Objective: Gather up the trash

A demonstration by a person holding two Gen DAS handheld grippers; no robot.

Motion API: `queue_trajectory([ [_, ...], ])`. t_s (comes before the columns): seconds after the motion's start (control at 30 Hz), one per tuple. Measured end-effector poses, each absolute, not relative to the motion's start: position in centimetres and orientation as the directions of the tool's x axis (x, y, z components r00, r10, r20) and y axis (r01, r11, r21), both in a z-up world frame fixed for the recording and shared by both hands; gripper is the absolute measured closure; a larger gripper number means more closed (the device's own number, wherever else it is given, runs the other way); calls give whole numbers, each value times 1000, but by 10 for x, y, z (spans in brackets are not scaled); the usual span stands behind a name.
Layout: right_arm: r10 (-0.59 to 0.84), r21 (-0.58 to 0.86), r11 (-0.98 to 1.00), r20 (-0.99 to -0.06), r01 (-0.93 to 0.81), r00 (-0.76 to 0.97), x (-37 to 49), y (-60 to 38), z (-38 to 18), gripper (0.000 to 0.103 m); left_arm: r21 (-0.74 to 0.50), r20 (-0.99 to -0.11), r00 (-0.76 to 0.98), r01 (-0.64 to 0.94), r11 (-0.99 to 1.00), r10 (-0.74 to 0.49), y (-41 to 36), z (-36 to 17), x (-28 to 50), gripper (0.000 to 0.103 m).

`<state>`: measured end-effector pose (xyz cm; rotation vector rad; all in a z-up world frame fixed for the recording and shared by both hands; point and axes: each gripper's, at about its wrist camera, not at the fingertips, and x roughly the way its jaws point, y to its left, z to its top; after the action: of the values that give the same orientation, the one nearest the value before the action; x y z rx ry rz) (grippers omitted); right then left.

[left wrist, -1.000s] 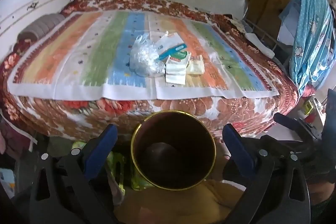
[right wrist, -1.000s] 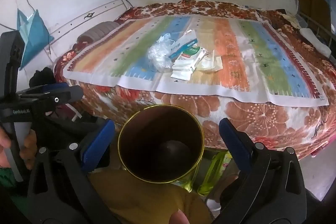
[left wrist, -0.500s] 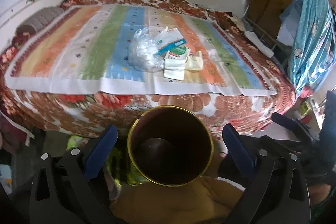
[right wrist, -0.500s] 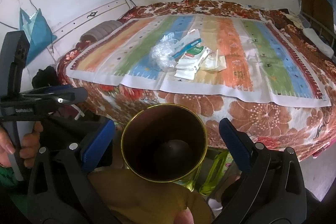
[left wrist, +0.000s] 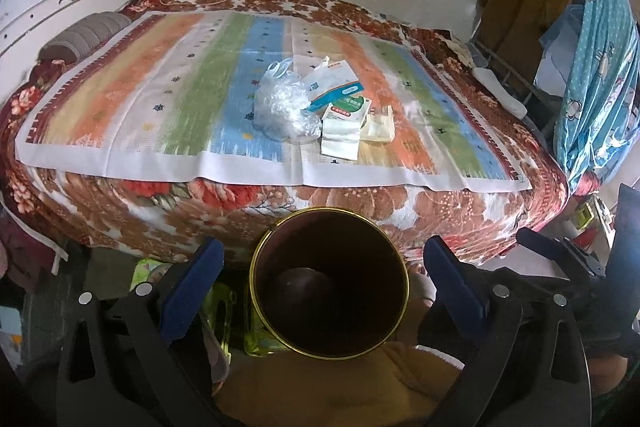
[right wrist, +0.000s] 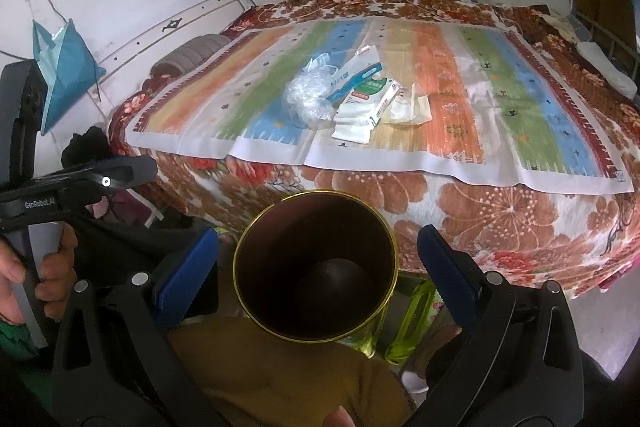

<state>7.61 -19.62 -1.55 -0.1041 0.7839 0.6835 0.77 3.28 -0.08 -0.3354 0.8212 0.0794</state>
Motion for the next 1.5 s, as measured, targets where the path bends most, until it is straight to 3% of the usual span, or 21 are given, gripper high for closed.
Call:
queue_trajectory([
  [1.27,567,173,727,-697,-665,438,80,-180,-16,9,-312,-747,661,-251,916,-73,43,-1,19,6],
  [1.5,598,237,715,-695,-658,399,100,-177,-9,9,-286,-739,668,-200,937,-84,37,11,36,6],
])
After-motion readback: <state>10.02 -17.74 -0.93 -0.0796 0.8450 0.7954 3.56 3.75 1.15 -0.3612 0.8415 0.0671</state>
